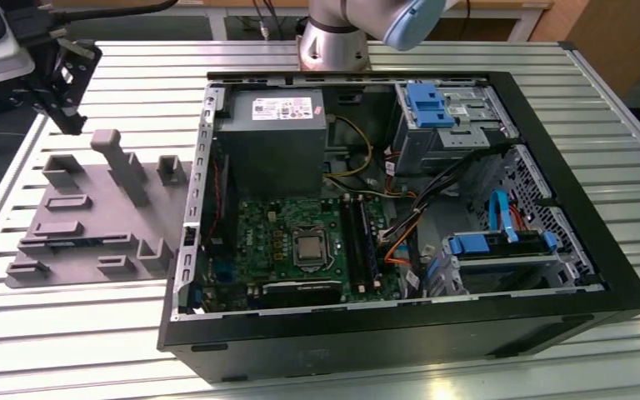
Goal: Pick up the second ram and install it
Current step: 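Reach for the second ram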
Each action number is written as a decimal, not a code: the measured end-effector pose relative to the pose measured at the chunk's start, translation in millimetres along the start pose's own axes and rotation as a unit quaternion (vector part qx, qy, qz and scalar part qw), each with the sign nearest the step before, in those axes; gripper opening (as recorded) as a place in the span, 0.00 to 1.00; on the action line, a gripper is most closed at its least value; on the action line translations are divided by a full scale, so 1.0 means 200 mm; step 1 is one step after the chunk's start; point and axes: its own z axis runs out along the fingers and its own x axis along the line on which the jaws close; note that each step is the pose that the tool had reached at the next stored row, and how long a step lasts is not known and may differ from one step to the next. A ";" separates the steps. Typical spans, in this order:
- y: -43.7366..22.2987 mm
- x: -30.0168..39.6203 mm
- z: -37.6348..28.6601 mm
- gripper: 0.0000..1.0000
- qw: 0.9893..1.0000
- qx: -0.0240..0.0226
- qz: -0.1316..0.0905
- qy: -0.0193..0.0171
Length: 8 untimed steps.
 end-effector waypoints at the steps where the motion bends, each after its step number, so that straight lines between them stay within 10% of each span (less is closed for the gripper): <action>1: -0.004 0.014 0.006 0.11 1.000 0.000 0.000 0.000; 8: -0.026 0.132 0.044 0.11 1.000 0.000 0.000 0.003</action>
